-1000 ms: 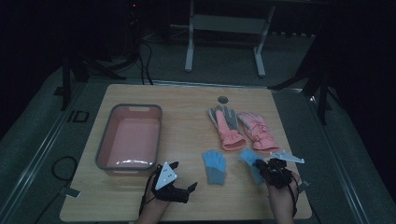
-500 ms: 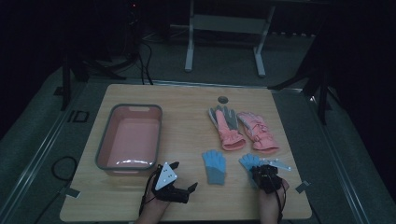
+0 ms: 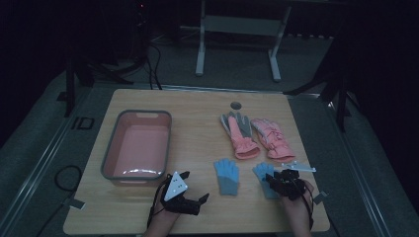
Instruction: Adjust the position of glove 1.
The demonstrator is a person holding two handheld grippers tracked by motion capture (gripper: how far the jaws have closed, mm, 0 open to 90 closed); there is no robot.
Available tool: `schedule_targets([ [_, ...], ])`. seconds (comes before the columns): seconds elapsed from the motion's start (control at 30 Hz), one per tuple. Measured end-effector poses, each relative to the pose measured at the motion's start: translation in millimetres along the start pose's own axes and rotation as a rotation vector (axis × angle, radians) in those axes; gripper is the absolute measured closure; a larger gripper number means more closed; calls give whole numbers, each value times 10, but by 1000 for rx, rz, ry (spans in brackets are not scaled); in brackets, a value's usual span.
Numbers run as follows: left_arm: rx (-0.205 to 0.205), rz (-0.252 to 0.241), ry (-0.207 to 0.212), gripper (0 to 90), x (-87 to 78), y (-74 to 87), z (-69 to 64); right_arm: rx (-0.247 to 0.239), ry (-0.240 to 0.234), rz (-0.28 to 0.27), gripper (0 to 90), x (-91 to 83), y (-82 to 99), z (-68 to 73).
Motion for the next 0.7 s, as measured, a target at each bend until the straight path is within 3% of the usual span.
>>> schedule_targets([
  [0.1,2,-1,2,9,0,-1,1,-44,-48,31,598,-7,-6,-18],
  [0.2,0,0,2,9,0,0,3,-128,-101,79,583,-20,-7,-41],
  [0.3,-2,-2,3,9,-2,-2,4,-206,-116,106,583,-59,-24,-97],
  [0.5,0,-5,4,9,-6,-3,5,-258,-170,100,591,-132,-105,-154],
  [0.57,2,-6,3,9,-6,-4,4,-315,-194,101,595,-134,-102,-141],
  [0.7,7,-7,1,9,-6,-4,-3,-356,-255,92,628,-92,-60,-142],
])
Point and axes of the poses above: each handheld gripper's, and its own axes: x roughly forward along the jaws, y roughly out of its underside, z roughly to its left, the point moved 10 cm from there along x, roughly forward along the jaws, and after that the axes turned 9 degrees about -y, right-handed, at the moved point
